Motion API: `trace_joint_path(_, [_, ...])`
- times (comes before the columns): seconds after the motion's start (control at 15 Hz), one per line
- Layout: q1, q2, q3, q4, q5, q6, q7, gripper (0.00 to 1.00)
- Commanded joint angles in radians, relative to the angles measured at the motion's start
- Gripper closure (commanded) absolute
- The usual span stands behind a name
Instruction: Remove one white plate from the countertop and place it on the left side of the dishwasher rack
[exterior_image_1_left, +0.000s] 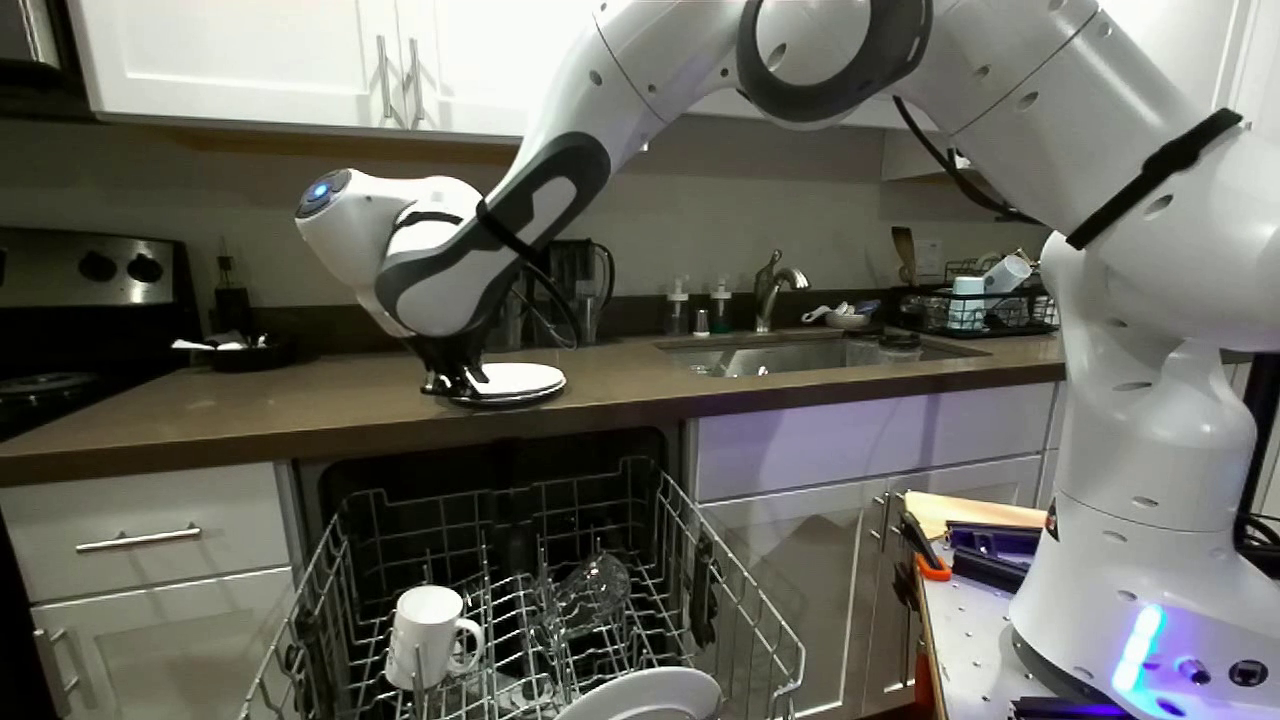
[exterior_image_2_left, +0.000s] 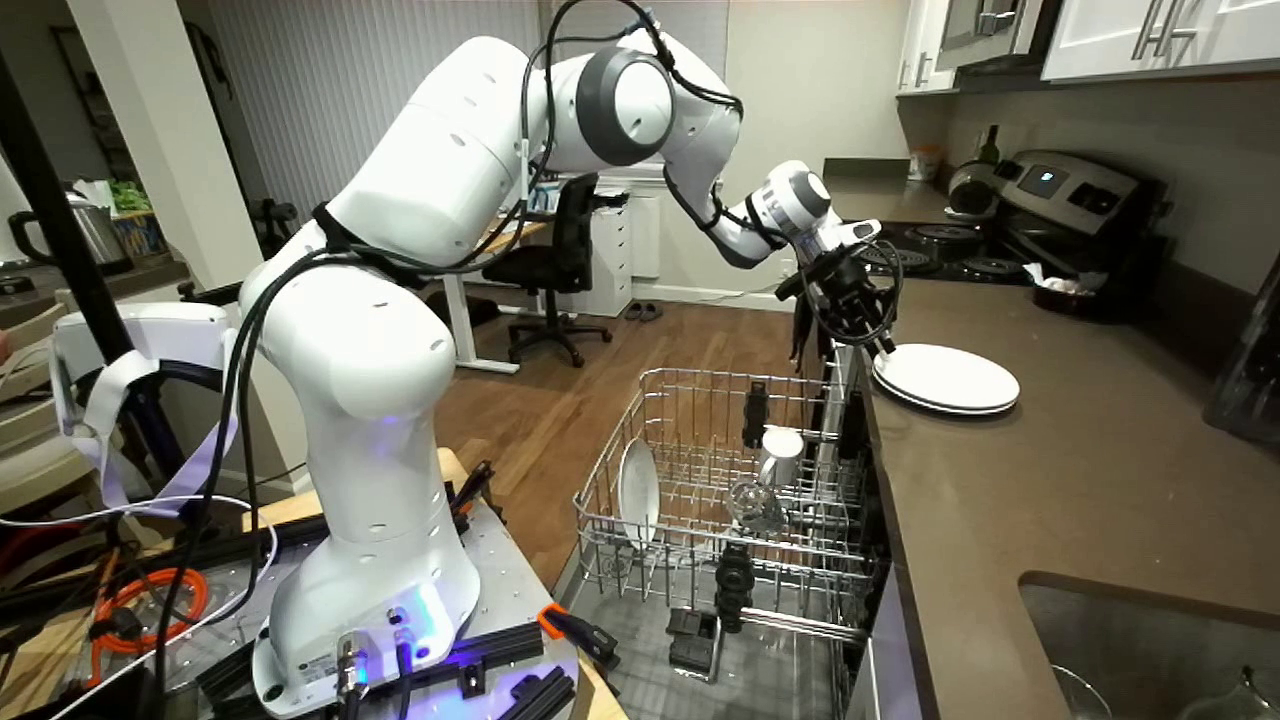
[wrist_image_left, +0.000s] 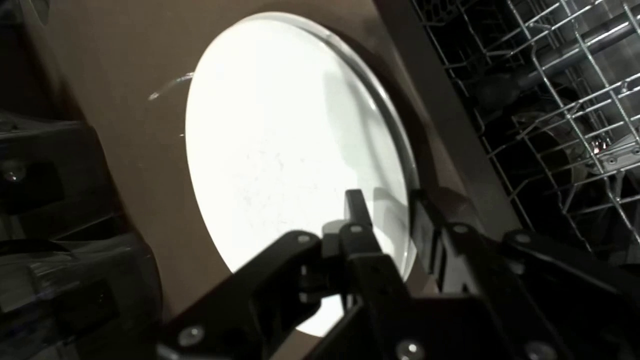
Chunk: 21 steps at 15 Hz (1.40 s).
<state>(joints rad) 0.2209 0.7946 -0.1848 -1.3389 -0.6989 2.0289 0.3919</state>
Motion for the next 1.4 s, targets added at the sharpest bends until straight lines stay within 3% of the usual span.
trace_joint_path(0.0, [-0.018, 0.023, 0.015, 0.038, 0.000, -0.016, -0.039, 0.90])
trace_joint_path(0.13, [-0.021, 0.029, 0.018, 0.038, 0.001, -0.007, -0.042, 0.83])
trace_joint_path(0.33, [-0.025, 0.032, 0.023, 0.040, 0.004, 0.000, -0.058, 0.93])
trace_joint_path(0.53, [-0.023, 0.026, 0.026, 0.037, -0.001, 0.006, -0.067, 0.96])
trace_joint_path(1.33, [0.015, 0.004, 0.024, 0.028, -0.032, 0.012, -0.065, 0.95])
